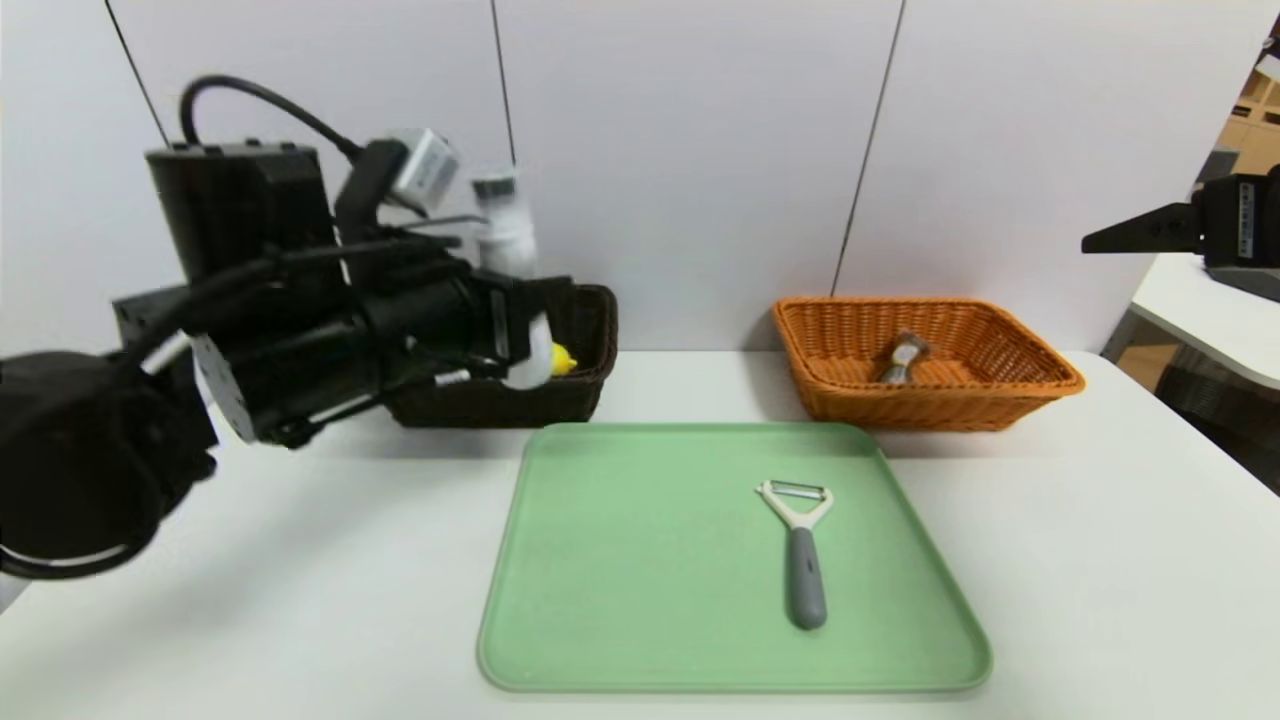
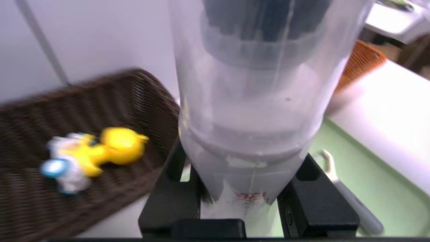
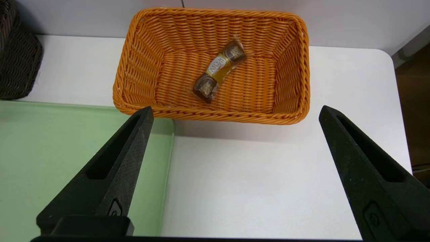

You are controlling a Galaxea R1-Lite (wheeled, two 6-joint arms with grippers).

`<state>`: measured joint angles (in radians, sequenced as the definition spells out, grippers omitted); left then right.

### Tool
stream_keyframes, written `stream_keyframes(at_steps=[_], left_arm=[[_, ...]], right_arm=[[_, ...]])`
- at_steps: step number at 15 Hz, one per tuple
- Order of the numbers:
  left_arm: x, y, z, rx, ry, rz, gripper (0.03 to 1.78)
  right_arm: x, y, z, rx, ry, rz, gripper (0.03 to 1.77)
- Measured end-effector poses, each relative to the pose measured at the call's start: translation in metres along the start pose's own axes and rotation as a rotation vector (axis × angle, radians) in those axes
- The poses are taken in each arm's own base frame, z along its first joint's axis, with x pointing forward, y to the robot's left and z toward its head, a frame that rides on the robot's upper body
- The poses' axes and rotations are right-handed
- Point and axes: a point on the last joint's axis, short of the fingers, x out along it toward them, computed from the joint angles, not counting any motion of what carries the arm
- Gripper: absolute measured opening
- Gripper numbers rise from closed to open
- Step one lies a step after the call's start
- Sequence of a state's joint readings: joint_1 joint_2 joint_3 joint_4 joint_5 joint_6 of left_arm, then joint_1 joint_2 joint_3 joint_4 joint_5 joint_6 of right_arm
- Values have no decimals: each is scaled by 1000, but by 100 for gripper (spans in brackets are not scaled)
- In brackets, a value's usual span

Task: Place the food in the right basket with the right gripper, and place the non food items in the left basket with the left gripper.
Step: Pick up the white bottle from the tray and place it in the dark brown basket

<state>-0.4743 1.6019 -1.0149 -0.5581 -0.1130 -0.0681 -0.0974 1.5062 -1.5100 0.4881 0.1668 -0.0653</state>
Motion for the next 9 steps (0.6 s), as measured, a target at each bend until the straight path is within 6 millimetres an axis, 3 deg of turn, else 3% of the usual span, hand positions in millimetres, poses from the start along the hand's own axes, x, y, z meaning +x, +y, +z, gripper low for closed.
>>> stream_keyframes(at_steps=[2, 4, 9], left_arm=[[2, 31, 23, 14, -10, 105, 62], [15, 60, 29, 46, -20, 184, 62], [65, 119, -16, 49, 20, 288, 62]], right_arm=[[0, 1, 0, -2, -1, 3, 170], [-1, 2, 0, -4, -1, 5, 170], [-2, 3, 0, -4, -3, 8, 170]])
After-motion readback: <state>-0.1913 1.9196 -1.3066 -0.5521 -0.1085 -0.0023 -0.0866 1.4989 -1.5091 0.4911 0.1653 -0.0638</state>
